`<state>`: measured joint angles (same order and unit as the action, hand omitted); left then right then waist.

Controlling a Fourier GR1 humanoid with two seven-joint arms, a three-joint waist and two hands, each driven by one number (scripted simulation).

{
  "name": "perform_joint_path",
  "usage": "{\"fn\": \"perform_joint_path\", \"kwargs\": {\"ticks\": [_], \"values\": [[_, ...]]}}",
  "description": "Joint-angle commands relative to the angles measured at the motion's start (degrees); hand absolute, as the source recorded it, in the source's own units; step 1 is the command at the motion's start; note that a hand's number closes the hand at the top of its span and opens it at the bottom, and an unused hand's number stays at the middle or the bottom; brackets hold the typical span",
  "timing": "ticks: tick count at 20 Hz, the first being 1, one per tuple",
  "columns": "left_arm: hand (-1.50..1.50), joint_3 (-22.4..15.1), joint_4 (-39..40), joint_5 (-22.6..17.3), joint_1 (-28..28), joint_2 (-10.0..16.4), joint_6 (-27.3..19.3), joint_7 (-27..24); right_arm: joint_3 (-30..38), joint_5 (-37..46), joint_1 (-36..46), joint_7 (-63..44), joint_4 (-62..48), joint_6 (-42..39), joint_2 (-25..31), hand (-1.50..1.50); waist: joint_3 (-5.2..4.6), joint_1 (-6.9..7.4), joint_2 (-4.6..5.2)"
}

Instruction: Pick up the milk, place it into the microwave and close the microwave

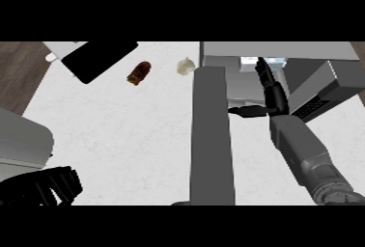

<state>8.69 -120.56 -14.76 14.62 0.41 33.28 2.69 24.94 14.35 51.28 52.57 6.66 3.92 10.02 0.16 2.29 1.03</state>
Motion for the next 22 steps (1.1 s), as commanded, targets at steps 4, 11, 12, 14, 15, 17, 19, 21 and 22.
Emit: {"fn": "perform_joint_path", "kwargs": {"ticks": [4,11,12,14,15,17,19,21,22], "values": [[1.50,-4.73,1.12,0.53,-3.11,-0.40,-3.04,4.00,-0.31,-1.83,-6.66,2.90,2.53,-9.76,0.61,-1.50,-0.10,-1.56,-0.71],[1.50,-15.48,2.73,9.05,-0.55,-0.40,-5.97,0.23,-3.85,-1.60,-17.16,6.28,9.03,-11.34,-1.63,-1.50,-0.24,-3.23,-1.51],[1.50,-17.58,7.05,10.74,-5.42,-0.40,-7.95,-0.33,-3.56,-1.69,-18.45,8.11,8.28,-11.05,-1.16,-1.50,-0.17,-2.83,-1.10],[1.50,-16.91,5.88,11.06,-5.94,-0.40,-7.29,0.09,-4.56,-2.30,-21.85,7.65,11.58,-9.32,-3.73,-1.50,-0.19,-2.84,-1.23],[1.50,-19.53,4.07,11.79,-8.82,-0.40,-10.80,4.55,-4.47,-2.75,-22.75,6.12,12.99,-12.88,-0.88,-1.50,-0.22,-3.66,-1.46],[1.50,-22.50,6.15,15.13,-5.34,-0.40,-12.49,-0.73,-4.72,-4.22,-26.28,4.21,18.03,-13.64,-0.68,-1.50,-0.27,-3.66,-1.59],[1.50,-25.63,12.38,16.74,-13.47,-0.40,-17.00,-0.44,-5.52,-3.63,-30.33,7.64,18.56,-14.05,-0.74,-1.50,-0.23,-4.05,-1.33],[1.50,-24.37,16.65,17.16,-12.51,-0.40,-13.25,-4.98,-6.93,-4.58,-34.01,4.45,25.17,-15.57,-1.86,-1.50,-0.31,-4.25,-1.51],[1.50,-29.76,12.81,21.28,-11.87,-0.40,-15.93,-1.86,-6.60,-4.85,-34.99,5.28,25.94,-17.86,1.18,-1.50,-0.29,-4.52,-1.68]]}}
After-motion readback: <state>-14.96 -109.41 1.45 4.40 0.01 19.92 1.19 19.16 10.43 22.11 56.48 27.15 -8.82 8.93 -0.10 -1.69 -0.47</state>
